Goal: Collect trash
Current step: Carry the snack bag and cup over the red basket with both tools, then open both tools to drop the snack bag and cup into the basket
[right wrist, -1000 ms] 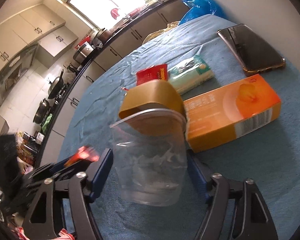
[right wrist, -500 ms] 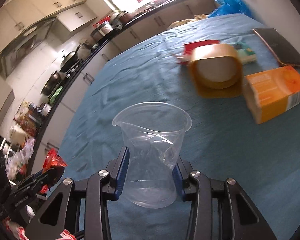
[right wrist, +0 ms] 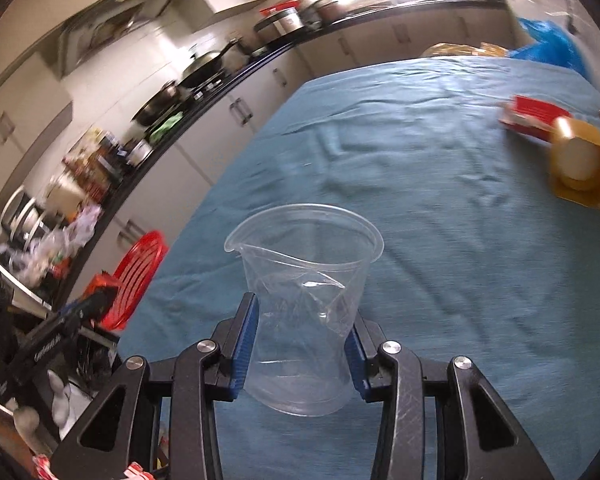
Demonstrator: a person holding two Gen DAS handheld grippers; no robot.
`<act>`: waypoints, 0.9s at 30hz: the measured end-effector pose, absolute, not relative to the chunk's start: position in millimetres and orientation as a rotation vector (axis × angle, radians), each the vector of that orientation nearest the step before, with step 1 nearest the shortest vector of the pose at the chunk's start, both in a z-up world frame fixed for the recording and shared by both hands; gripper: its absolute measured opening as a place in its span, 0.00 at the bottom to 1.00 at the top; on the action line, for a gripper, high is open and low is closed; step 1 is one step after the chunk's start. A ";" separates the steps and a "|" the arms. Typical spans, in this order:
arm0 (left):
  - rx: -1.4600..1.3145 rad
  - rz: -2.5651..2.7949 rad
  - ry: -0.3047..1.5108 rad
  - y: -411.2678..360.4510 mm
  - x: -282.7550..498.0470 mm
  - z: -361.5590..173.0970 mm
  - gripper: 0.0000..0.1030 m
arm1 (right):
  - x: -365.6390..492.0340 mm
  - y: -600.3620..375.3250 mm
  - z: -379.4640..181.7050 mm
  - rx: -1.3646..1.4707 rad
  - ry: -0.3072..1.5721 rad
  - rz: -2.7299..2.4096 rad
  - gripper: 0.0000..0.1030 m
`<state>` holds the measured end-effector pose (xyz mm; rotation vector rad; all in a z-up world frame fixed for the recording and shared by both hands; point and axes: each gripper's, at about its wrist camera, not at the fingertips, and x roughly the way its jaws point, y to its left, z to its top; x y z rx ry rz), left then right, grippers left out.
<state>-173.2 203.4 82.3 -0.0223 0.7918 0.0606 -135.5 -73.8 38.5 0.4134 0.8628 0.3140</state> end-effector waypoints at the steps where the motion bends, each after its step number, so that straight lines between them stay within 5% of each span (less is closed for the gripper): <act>1: -0.040 0.083 0.788 215.1 -174.5 83.3 0.41 | -135.0 -66.5 39.4 0.403 0.864 0.325 0.43; 27: -0.208 0.131 0.763 355.8 -126.3 64.5 0.41 | -44.1 176.7 64.8 0.179 0.877 0.659 0.43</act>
